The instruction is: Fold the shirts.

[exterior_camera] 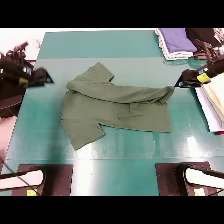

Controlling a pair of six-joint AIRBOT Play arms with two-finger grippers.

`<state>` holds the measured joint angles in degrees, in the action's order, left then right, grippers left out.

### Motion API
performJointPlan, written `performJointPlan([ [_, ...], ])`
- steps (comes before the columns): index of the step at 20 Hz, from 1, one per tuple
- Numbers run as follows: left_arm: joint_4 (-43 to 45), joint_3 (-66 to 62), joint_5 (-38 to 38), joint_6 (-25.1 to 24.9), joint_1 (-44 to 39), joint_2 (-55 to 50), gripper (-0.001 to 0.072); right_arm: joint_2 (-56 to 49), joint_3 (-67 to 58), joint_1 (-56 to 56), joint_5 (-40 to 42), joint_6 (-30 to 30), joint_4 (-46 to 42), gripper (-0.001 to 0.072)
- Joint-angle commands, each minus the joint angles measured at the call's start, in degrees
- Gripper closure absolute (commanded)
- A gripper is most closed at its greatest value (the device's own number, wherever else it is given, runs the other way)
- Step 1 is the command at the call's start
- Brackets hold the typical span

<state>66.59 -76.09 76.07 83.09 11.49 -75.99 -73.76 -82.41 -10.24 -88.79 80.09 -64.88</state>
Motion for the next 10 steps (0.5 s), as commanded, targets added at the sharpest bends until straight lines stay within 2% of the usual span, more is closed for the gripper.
performJointPlan([
  [1, -0.2, 20.3, -4.2, -1.4, 3.2, 8.7, 0.0122, 6.1, 7.9, -3.1, 3.2, -2.0, 6.9, 0.0393],
  [6, -7.4, 32.7, -10.6, -5.0, 3.1, 9.1, 0.0122, 8.9, 11.8, -3.1, 4.2, -2.3, 6.9, 0.0407],
  [10, -13.0, 38.1, -16.7, -5.7, 3.1, 9.1, 0.0123, 8.9, 11.8, -3.1, 4.2, -2.3, 6.9, 0.0407],
])
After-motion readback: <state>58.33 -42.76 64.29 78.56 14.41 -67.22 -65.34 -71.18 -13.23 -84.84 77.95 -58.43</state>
